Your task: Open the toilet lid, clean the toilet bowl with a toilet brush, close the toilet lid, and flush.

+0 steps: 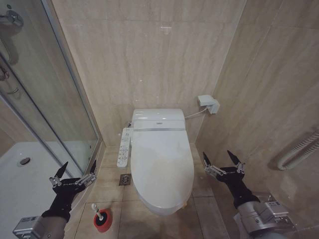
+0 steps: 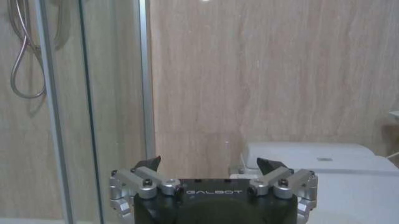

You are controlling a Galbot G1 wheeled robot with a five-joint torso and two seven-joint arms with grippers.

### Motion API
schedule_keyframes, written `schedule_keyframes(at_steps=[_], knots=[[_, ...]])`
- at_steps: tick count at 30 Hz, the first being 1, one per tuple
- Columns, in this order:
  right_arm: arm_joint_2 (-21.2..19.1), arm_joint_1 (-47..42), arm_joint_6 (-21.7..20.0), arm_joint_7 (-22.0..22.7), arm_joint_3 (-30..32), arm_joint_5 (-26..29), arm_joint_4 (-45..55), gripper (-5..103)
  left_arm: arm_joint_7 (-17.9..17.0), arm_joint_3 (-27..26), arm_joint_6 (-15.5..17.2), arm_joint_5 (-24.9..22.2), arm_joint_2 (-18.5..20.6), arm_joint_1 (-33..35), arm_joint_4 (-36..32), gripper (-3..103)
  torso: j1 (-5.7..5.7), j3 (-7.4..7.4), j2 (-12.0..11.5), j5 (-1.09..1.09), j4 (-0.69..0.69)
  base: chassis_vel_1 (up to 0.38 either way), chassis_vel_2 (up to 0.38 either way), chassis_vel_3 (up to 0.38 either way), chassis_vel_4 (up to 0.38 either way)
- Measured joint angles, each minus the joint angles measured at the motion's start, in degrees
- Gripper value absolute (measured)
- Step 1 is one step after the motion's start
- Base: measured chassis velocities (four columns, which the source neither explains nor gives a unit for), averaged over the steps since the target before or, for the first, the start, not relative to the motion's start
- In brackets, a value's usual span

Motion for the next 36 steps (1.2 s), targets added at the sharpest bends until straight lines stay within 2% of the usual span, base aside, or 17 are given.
schedule_keyframes(at_steps=[1, 3, 4, 8, 9, 10, 14, 15, 16, 17, 18, 19, 20, 22, 31, 32, 36], knots=[[0.00, 0.00, 0.00, 0.00, 0.00, 0.00, 0.00, 100, 0.00, 0.00, 0.00, 0.00, 0.00, 0.00, 0.00, 100, 0.00, 0.00, 0.00, 0.00, 0.00, 0.000, 0.000, 0.000, 0.000], [0.00, 0.00, 0.00, 0.00, 0.00, 0.00, 0.00, 100, 0.50, 0.09, -4.26, 0.51, 0.04, 0.51, 0.49, 100, 0.00, 0.00, 0.00, 0.00, 0.00, 0.000, 0.000, 0.000, 0.000], [0.00, 0.00, 0.00, 0.00, 0.00, 0.00, 0.00, 100, 0.50, 0.09, -4.26, 0.51, 0.04, 0.51, 0.49, 100, 0.00, 0.00, 0.00, 0.00, 0.00, 0.000, 0.000, 0.000, 0.000], [0.00, 0.00, 0.00, 0.00, 0.00, 0.00, 0.00, 100, 1.34, 0.44, -12.51, 1.61, 0.29, 1.70, 1.36, 100, 0.00, 0.00, 0.00, 0.00, 0.00, 0.000, 0.000, 0.000, 0.000], [0.00, 0.00, 0.00, 0.00, 0.00, 0.00, 0.00, 100, 1.34, 0.44, -12.51, 1.61, 0.29, 1.70, 1.36, 100, 0.00, 0.00, 0.00, 0.00, 0.00, 0.000, 0.000, 0.000, 0.000], [0.00, 0.00, 0.00, 0.00, 0.00, 0.00, 0.00, 100, 1.46, 0.49, -13.72, 1.79, 0.33, 1.89, 1.49, 88, 0.00, 0.00, 0.00, 0.00, 0.00, 0.000, 0.000, 0.000, 0.000], [0.00, 0.00, 0.00, 0.00, 0.00, 0.00, 0.00, 100, 0.99, 1.85, -16.48, 2.40, 1.17, 1.19, 6.89, 88, 0.00, 0.00, 0.01, 0.01, -0.01, 0.000, 0.000, 0.000, 0.000], [0.00, 0.00, 0.00, 0.00, 0.00, 0.00, 0.00, 100, 0.75, 2.39, -17.54, 2.70, 1.51, 0.96, 8.86, 88, 0.01, 0.00, 0.00, -0.08, 0.00, 0.000, 0.000, 0.000, 0.000], [0.00, 0.00, 0.00, 0.00, 0.00, 0.00, 0.00, 100, 0.66, 2.51, -17.86, 2.77, 1.61, 0.88, 9.36, 88, 0.00, 0.00, 0.00, -0.03, -0.02, 0.000, 0.000, 0.000, 0.000], [0.00, 0.00, 0.00, 0.00, 0.00, 0.00, 0.00, 100, 0.83, 3.24, -18.79, 2.71, 1.79, 0.64, 10.62, 76, 0.00, 0.00, 0.02, 0.04, 0.02, 0.000, 0.000, 0.000, 0.000], [-0.01, 0.00, 0.00, -0.01, 0.00, 0.00, 0.00, 100, 1.20, 4.56, -19.37, 2.60, 1.80, 0.46, 12.04, 76, 0.00, 0.00, 0.01, 0.02, 0.01, 0.000, 0.000, 0.000, 0.000], [-0.01, 0.00, 0.00, -0.01, 0.00, 0.00, 0.00, 100, 1.20, 4.56, -19.37, 2.60, 1.80, 0.46, 12.04, 76, 0.00, 0.00, 0.01, 0.02, 0.01, 0.000, 0.000, 0.000, 0.000], [0.00, -0.01, 0.00, 0.00, 0.00, 0.00, 0.00, 100, 1.62, 5.28, -19.61, 2.59, 1.74, 0.36, 12.64, 76, 0.00, 0.00, 0.01, -0.11, -0.01, 0.000, 0.000, 0.000, 0.000], [0.00, -0.01, 0.00, 0.00, 0.00, 0.00, 0.00, 100, 2.33, 5.96, -20.13, 2.36, 1.62, 0.26, 12.85, 76, 0.00, 0.00, 0.01, 0.03, -0.01, 0.000, 0.000, 0.000, 0.000], [0.00, 0.00, 0.00, 0.00, 0.00, 0.00, 0.01, 100, 1.55, 5.25, -19.72, 2.24, 1.63, 1.45, 8.53, 76, 0.00, 0.00, 0.01, 0.01, 0.00, 0.000, 0.000, 0.000, 0.000], [0.00, 0.00, 0.00, 0.00, 0.00, 0.00, 0.00, 100, 1.37, 5.08, -19.46, 1.99, 1.64, 1.68, 7.49, 81, 0.00, 0.00, 0.01, 0.00, 0.00, 0.000, 0.000, 0.000, 0.000], [0.00, 0.00, 0.00, 0.00, 0.00, 0.00, 0.00, 100, 1.01, 4.70, -18.96, 1.38, 1.73, 2.24, 5.63, 81, 0.00, 0.00, 0.01, 0.01, 0.00, 0.000, 0.000, 0.000, 0.000]])
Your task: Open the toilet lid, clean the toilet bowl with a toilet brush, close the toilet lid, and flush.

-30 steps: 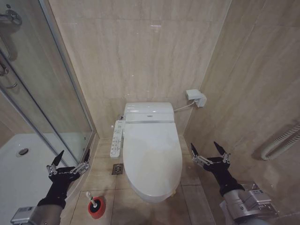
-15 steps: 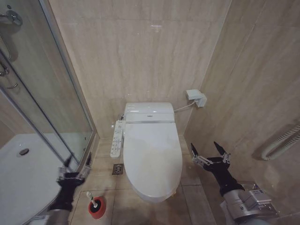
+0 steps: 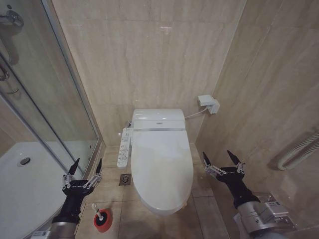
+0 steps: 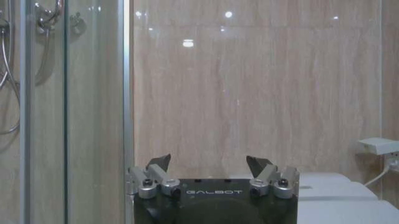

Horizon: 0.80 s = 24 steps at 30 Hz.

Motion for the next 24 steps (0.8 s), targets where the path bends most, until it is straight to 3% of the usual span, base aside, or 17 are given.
schedule_keyframes(at_steps=[10, 11, 13, 18, 19, 24], knots=[[0.00, 0.00, 0.00, 0.00, 0.00, 0.00, 0.00, 100, -0.77, -0.89, -1.97, 1.56, 0.77, 0.90, 0.98, 84, 0.00, 0.00, 0.00, -0.01, 0.00, 0.000, 0.000, 0.000, 0.000], [0.00, 0.00, 0.00, 0.00, 0.00, 0.00, 0.00, 100, -1.33, -0.53, -2.12, 2.01, 0.60, 0.99, 1.00, 92, 0.00, 0.00, 0.00, -0.01, 0.00, 0.000, 0.000, 0.000, 0.000], [0.00, 0.00, 0.00, 0.00, 0.00, 0.00, 0.00, 100, -1.89, -0.14, -1.83, 3.15, 0.19, 1.21, 0.95, 92, 0.00, 0.00, 0.00, -0.01, 0.00, 0.000, 0.000, 0.000, 0.000], [0.00, 0.00, 0.00, 0.00, 0.00, 0.00, 0.00, 100, -1.50, -0.15, -1.81, 4.19, -0.19, 1.29, 0.90, 92, 0.00, 0.00, 0.00, -0.02, 0.00, 0.000, 0.000, 0.000, 0.000], [0.00, 0.00, 0.00, 0.00, 0.00, 0.00, 0.00, 100, -1.40, -0.15, -1.83, 4.20, -0.28, 1.25, 0.89, 100, 0.00, 0.00, 0.00, -0.01, 0.00, 0.000, 0.000, 0.000, 0.000], [0.00, 0.00, 0.00, 0.00, 0.00, 0.00, 0.00, 100, -0.57, -0.15, -2.14, 4.20, -0.60, 1.18, 0.98, 100, 0.00, 0.00, 0.00, -0.01, 0.00, -0.029, 0.052, 0.041, -0.038]])
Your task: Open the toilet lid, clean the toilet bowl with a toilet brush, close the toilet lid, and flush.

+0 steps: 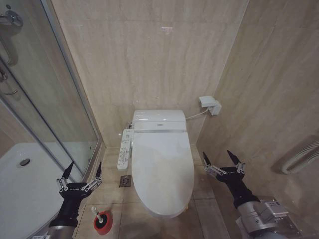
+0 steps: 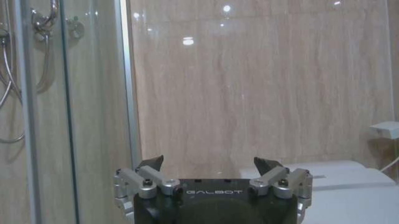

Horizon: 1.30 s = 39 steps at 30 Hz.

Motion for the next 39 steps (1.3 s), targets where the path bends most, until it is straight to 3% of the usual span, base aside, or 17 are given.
schedule_keyframes(at_steps=[34, 38, 39], knots=[[0.00, 0.00, 0.00, 0.00, 0.00, 0.00, 0.00, 100, -0.13, 0.59, -2.46, -1.11, 0.25, -0.41, 2.46, 93, 0.01, 0.00, 0.00, -0.01, 0.00, -0.050, 0.049, 0.046, -0.051], [0.00, 0.00, 0.00, 0.00, 0.00, 0.00, 0.00, 100, -1.86, 0.46, -3.04, -2.14, 0.84, -0.98, 4.08, 93, 0.01, 0.00, -0.01, -0.01, 0.01, -0.011, 0.013, 0.005, -0.013], [0.00, 0.00, 0.00, 0.00, 0.00, 0.00, 0.00, 100, -2.51, 0.17, -3.26, -2.78, 1.48, -1.44, 5.20, 81, 0.01, 0.00, 0.00, 0.00, 0.01, 0.000, 0.000, 0.000, 0.000]])
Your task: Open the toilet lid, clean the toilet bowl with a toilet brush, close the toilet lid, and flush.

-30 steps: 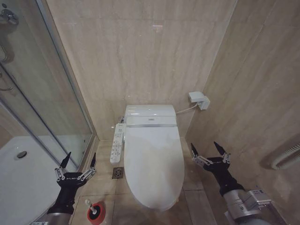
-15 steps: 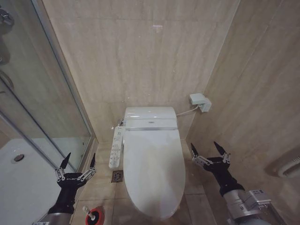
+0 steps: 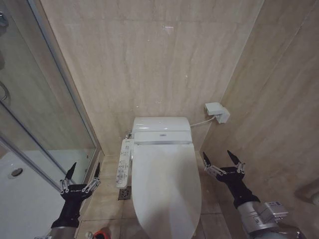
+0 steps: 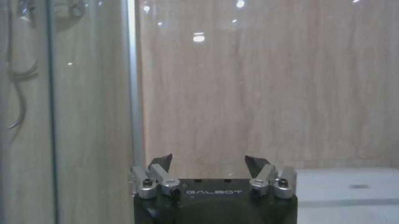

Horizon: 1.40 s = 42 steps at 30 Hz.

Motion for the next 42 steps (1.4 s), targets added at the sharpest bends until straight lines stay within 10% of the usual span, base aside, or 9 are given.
schedule_keyframes(at_steps=[6, 7, 14, 15, 21, 22, 42], knots=[[0.00, 0.00, 0.00, 0.00, 0.00, 0.00, 0.00, 100, 0.33, -2.64, -1.61, -3.08, 4.34, -4.25, 4.93, 81, 0.00, 0.00, 0.00, 0.00, -0.01, 0.000, 0.000, 0.000, 0.000], [0.00, 0.00, 0.00, 0.00, 0.00, 0.00, 0.00, 100, 0.68, -2.76, -1.59, -3.74, 4.88, -4.80, 5.43, 57, -0.01, 0.00, 0.00, 0.00, -0.02, 0.000, 0.000, 0.000, 0.000], [0.00, 0.00, 0.00, 0.00, 0.00, 0.00, 0.00, 100, 2.73, -3.15, -1.65, -7.16, 6.61, -7.68, 9.75, 57, 0.00, 0.00, 0.00, -0.02, 0.00, 0.000, 0.000, 0.000, 0.000], [0.00, 0.00, 0.00, 0.00, 0.00, 0.00, 0.00, 100, 2.97, -3.36, -1.57, -8.13, 7.09, -8.29, 10.56, 31, 0.00, 0.00, 0.00, 0.00, -0.01, 0.000, 0.000, 0.000, 0.000], [0.00, 0.00, 0.00, 0.00, 0.00, 0.00, 0.00, 100, 5.23, -4.41, -1.04, -12.70, 9.87, -11.81, 14.37, 31, 0.00, 0.00, 0.00, -0.01, -0.01, 0.000, 0.000, 0.000, 0.000], [0.00, 0.00, 0.00, 0.00, 0.00, 0.00, 0.00, 100, 5.49, -4.55, -0.88, -13.20, 10.33, -12.41, 14.89, 4, 0.00, 0.00, 0.00, -0.01, -0.01, 0.000, 0.000, 0.000, 0.000], [0.00, 0.00, 0.00, 0.00, 0.00, 0.00, 0.00, 100, 7.00, -1.97, 0.08, -20.20, 19.34, -24.61, 32.84, 0, 0.00, 0.00, 0.00, -0.01, 0.00, 0.000, 0.000, 0.000, 0.000]])
